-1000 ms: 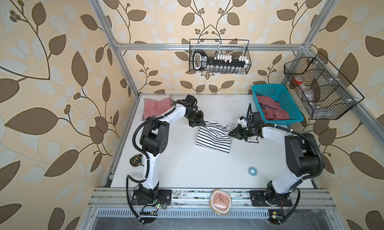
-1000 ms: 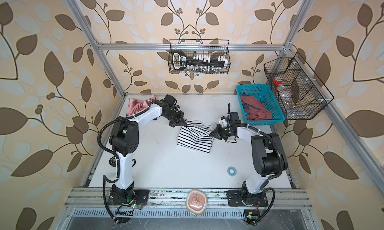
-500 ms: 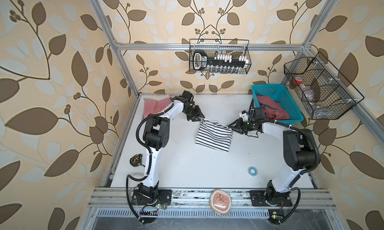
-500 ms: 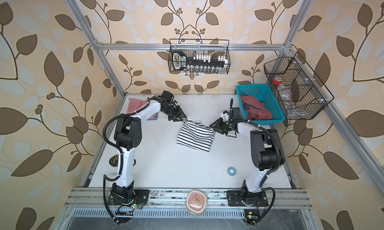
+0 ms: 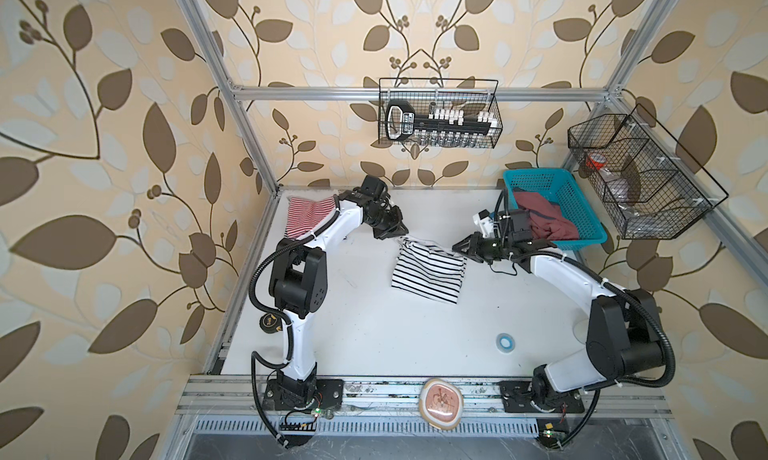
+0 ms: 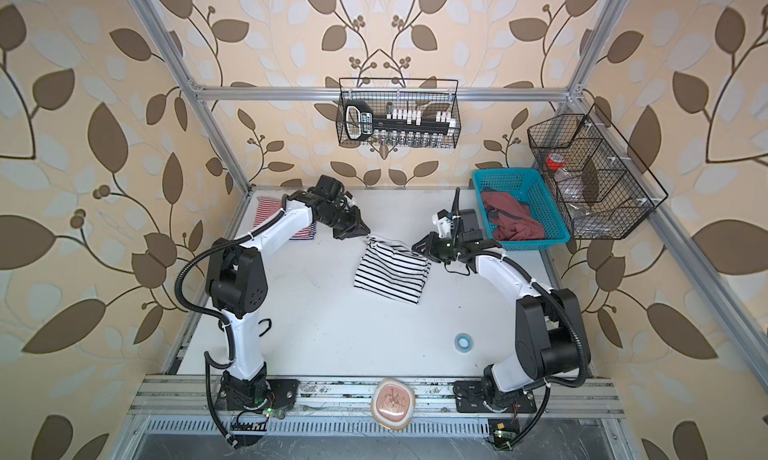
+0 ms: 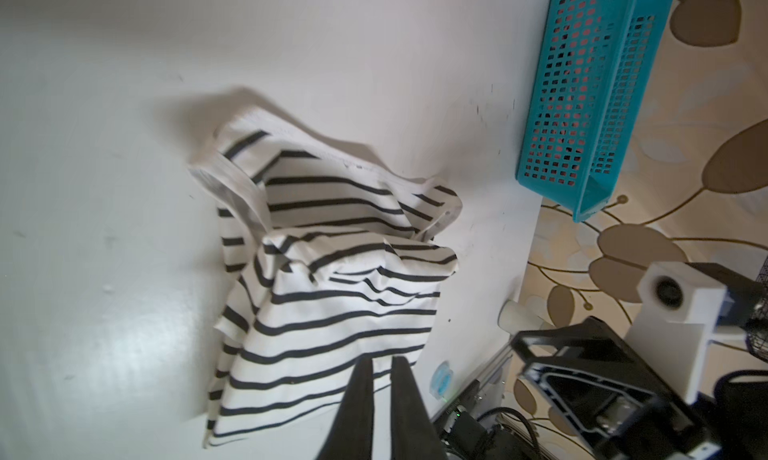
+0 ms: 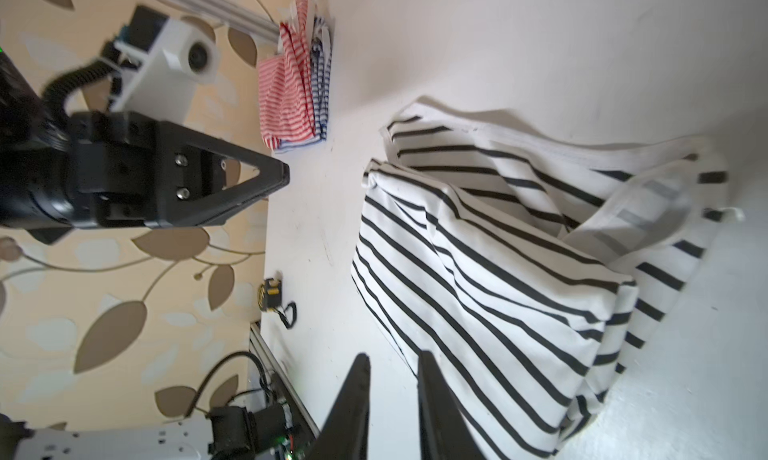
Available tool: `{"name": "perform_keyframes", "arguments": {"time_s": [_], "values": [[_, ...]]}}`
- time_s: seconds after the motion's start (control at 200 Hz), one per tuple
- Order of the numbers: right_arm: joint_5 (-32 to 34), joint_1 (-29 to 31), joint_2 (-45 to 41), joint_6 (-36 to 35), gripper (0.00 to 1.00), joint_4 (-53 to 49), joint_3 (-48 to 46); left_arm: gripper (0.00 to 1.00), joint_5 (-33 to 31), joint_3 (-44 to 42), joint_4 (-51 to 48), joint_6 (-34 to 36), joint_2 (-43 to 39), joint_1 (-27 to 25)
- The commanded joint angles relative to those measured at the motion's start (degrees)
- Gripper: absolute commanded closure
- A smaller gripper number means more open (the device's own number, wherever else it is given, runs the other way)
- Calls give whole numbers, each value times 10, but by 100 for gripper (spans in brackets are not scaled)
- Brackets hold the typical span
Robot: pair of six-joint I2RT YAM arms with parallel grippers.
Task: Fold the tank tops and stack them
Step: 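Hold the tank top edge with both grippers and drag it toward the red stack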
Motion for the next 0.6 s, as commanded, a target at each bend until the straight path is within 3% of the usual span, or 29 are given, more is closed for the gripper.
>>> {"name": "perform_keyframes", "arguments": {"time_s": [0.0,0.195,0.595], "values": [[-35,15,50,22,89,51,-16,100,39,-13,24,5,9,-19],[-72,27,138,56,98,121,5,100,67,18,30,8,71,-19],[-100,-11,248,83,99,180,30,100,108,98,63,5,194,18]]}}
